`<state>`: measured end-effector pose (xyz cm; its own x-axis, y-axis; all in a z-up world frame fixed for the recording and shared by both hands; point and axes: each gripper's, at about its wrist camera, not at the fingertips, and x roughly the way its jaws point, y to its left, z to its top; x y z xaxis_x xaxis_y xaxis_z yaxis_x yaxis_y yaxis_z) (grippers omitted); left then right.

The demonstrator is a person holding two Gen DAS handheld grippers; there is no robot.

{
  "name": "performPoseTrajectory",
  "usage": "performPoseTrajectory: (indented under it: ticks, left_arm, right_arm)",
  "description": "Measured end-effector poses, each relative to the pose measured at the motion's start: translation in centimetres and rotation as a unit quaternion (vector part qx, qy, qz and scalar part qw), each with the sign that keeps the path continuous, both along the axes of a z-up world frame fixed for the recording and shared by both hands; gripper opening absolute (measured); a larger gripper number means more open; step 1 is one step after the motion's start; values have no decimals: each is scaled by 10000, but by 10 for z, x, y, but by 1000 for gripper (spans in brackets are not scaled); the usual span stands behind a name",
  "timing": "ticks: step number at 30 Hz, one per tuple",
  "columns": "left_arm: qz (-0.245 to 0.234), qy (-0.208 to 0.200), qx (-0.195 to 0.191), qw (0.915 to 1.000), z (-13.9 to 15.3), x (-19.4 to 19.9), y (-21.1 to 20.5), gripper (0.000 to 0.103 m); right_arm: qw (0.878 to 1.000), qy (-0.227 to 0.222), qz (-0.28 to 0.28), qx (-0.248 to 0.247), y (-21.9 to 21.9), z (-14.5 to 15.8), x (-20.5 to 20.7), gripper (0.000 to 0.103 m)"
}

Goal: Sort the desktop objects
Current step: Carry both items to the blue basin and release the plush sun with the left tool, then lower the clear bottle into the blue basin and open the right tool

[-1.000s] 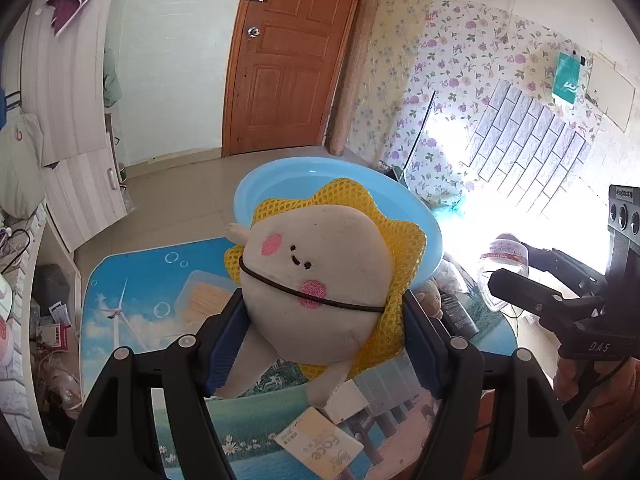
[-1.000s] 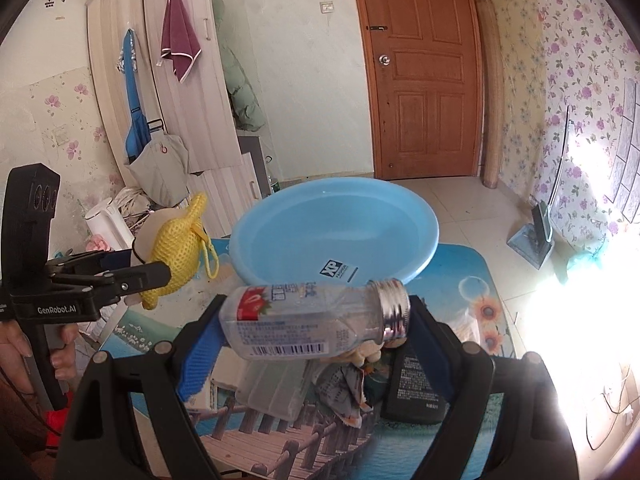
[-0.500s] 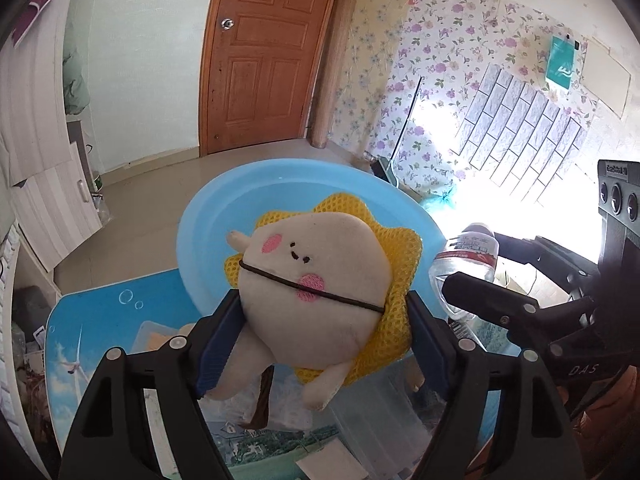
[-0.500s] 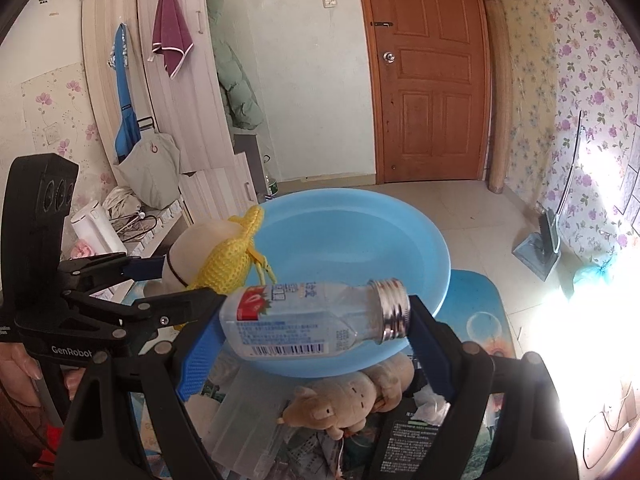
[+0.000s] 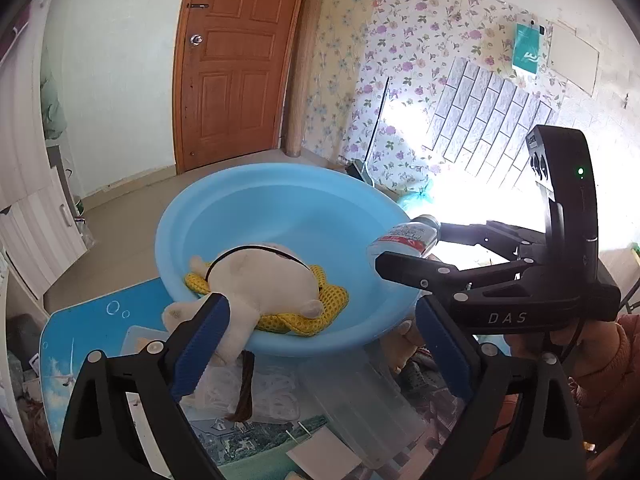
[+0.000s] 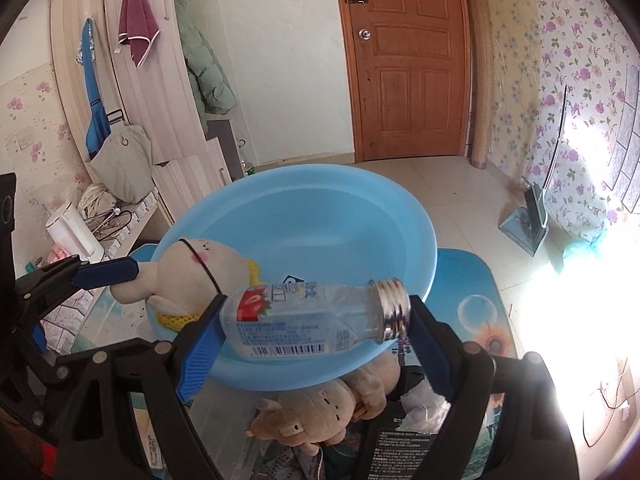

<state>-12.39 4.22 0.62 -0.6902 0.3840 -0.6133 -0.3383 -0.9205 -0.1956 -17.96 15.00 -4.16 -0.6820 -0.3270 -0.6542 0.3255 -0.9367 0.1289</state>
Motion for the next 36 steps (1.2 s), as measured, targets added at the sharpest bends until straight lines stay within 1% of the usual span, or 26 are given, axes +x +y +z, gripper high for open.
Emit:
performPoseTrajectory:
  ticks: [5,7,11,15,20,24,36]
  left_arm:
    - [93,54,18,9999,3,12,-9,95]
    - [172,45,22,9998,2,19,-13,98]
    - [346,-68,177,9992,-3,27,-26,99]
    - [510,-102,116,9986,-6,38,-33,99]
    - [630,-227,130,9977,-17,54,-42,99]
    - [734,-320,129,9967,-26,66,-47,99]
    - [905,-537,136,9944,-48,96,-56,99]
  right_arm:
    - [9998,7,68,166,-7,0,4,87]
    - [9998,21,85,199,-9,0,8,87]
    - [9998,89,38,155,-6,2,18,88]
    - [9998,63,-30,167,-4,3,25,88]
    - [9998,132,-25,113,0,7,41,88]
    - [9998,141,0,126,1,4,54,88]
    - [9998,-137,-21,114,8,-14,84,88]
